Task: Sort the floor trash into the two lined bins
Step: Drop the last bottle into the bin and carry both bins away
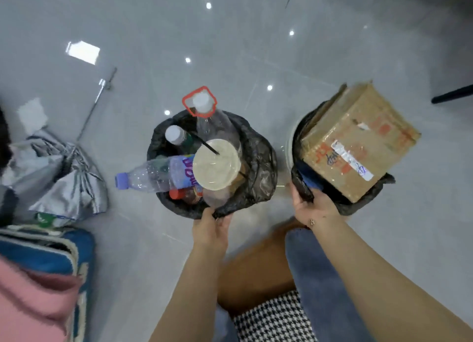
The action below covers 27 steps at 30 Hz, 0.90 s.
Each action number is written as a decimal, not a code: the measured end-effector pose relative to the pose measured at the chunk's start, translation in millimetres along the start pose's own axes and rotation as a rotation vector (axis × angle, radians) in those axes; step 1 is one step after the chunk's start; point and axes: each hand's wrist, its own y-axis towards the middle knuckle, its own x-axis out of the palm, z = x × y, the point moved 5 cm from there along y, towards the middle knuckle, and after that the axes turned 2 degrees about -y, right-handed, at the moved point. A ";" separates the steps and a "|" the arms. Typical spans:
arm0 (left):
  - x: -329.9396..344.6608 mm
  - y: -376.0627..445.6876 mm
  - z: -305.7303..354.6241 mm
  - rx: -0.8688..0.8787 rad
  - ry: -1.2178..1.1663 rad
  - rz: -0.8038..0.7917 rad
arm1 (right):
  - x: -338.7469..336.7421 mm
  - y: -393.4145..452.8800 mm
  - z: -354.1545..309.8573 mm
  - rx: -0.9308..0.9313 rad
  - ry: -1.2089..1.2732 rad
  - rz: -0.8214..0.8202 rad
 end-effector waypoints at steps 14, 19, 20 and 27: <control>257.7 -101.9 -88.7 -0.120 0.176 -0.188 | -17.9 -96.5 -164.2 -0.141 0.294 -0.016; 275.8 -120.4 -83.1 -0.268 0.439 -0.300 | -27.5 -121.3 -187.1 -0.231 0.323 -0.039; 275.6 -130.2 -80.1 -0.240 0.501 -0.308 | -30.0 -130.3 -187.9 -0.254 0.355 -0.034; 299.5 -181.6 -90.5 -0.036 0.869 -0.416 | -65.5 -175.4 -202.9 -0.434 0.341 0.123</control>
